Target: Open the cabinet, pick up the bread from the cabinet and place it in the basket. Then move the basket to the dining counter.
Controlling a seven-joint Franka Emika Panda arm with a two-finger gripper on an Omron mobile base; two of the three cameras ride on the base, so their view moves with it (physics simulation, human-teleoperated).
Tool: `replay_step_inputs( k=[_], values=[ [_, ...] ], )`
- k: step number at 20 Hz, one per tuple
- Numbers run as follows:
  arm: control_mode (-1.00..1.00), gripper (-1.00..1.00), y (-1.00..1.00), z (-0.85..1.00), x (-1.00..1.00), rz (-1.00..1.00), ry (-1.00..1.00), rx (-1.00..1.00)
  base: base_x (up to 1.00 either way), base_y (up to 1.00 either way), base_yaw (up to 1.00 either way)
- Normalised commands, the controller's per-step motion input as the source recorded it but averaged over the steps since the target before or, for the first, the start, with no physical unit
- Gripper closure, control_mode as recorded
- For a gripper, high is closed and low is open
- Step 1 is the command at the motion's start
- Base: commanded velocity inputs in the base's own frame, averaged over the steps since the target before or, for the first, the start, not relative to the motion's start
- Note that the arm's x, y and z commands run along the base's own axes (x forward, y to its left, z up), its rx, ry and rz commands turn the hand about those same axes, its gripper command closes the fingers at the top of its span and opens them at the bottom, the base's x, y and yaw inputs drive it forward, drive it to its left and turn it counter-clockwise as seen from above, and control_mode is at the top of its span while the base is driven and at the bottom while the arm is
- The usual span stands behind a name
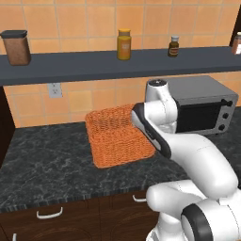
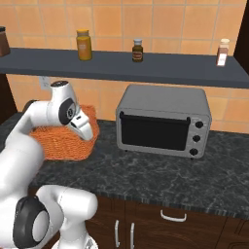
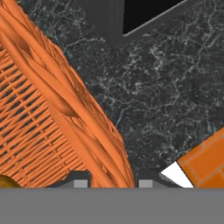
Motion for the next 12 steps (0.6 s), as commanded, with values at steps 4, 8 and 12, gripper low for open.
replay_step_inputs(
  k=[4,8,12],
  values=[
    [-1.00,1.00,-0.62,0.43,-0.22,-0.14,-0.03,0.07,0.00,0.00,0.00],
    [-1.00,1.00,-0.55,0.35,-0.41,-0.09,-0.10,0.18,0.00,0.00,0.00],
    [-1.00,1.00,-0.45,0.44,-0.31,0.00,-0.16,0.07,0.00,0.00,0.00]
  ],
)
